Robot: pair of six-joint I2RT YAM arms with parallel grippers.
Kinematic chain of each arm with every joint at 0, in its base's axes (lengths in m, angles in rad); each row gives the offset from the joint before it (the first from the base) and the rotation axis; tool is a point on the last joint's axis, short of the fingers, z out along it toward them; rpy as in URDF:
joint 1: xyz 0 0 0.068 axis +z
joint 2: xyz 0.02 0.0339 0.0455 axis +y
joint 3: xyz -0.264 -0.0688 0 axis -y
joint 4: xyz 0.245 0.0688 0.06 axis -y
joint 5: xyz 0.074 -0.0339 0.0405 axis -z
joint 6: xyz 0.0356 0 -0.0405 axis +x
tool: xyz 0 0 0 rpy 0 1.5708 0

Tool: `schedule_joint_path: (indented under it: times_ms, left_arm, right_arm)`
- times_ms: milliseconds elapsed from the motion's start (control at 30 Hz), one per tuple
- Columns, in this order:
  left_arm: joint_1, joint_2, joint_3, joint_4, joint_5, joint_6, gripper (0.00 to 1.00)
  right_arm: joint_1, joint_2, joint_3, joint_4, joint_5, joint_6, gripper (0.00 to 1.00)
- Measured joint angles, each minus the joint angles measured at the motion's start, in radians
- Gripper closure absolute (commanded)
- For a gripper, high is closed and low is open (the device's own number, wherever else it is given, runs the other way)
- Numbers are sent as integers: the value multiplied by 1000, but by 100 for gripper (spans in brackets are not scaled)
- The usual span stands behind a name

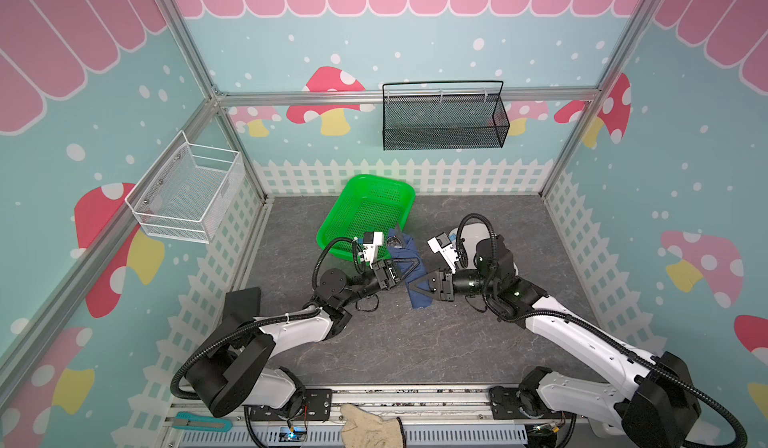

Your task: Place the utensils on the paper napkin and roll it up

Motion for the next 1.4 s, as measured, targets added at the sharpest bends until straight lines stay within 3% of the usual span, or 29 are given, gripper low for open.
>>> schedule_joint_path:
  times_ms: [167,400,700,1033,1400]
  left_arm:
    - [-1,-6,0,-2,-2,12,76]
    - [-1,-42,0,-38,-13,40,48]
    - [0,-96,-8,-128,-22,82,23]
    - [-4,-122,-8,-232,3,120,22]
    - [-19,-50,6,-140,15,87,46]
  right_arm:
    - [0,0,-8,9,6,19,88]
    - [1,-1,-29,47,8,43,90]
    - [2,-6,-49,86,10,72,90]
    - [2,-8,-63,146,5,100,90]
    - [2,-8,-79,207,-17,131,89]
